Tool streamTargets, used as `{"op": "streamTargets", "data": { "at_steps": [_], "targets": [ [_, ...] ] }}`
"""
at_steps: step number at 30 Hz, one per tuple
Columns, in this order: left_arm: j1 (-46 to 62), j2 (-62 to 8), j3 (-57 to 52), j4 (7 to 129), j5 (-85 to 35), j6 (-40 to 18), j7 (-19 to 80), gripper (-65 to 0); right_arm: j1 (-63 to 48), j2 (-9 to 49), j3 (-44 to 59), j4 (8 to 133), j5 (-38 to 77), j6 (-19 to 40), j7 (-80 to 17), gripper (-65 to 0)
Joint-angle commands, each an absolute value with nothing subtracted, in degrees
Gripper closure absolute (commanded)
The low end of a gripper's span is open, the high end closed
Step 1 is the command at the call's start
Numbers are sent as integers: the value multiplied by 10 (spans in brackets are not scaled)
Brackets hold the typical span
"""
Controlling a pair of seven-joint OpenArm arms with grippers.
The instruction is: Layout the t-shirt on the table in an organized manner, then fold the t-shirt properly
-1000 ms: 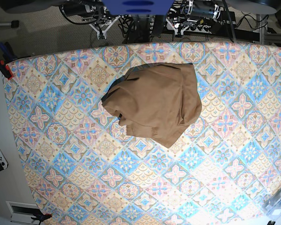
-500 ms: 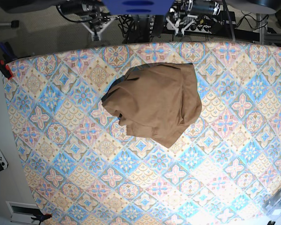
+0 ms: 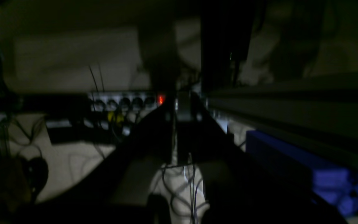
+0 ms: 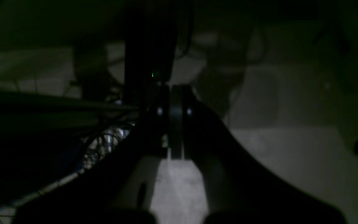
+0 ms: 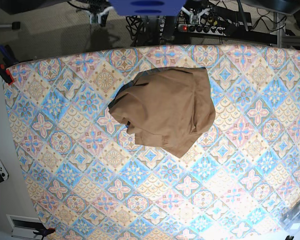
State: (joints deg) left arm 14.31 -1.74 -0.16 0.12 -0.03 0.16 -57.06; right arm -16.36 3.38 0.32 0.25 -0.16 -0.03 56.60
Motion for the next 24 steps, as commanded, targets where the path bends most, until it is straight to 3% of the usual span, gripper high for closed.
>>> {"op": "streamTargets", "data": {
  "at_steps": [1, 3, 9, 15, 24],
  "targets": [
    [152, -19, 0, 0, 0, 1, -604, 0, -177, 44, 4, 0, 4, -1, 606, 0],
    [161, -20, 0, 3, 0, 1, -616, 0, -190, 46, 4, 0, 4, -1, 665, 0],
    [206, -25, 1, 97, 0, 1, -615, 0, -236, 47, 7, 56, 3, -2, 662, 0],
    [337, -22, 1, 350, 1, 1, -614, 0, -343, 46, 76, 291, 3, -2, 662, 0],
    [423, -23, 1, 549, 1, 1, -614, 0, -473, 45, 123, 573, 3, -1, 662, 0]
  ]
}}
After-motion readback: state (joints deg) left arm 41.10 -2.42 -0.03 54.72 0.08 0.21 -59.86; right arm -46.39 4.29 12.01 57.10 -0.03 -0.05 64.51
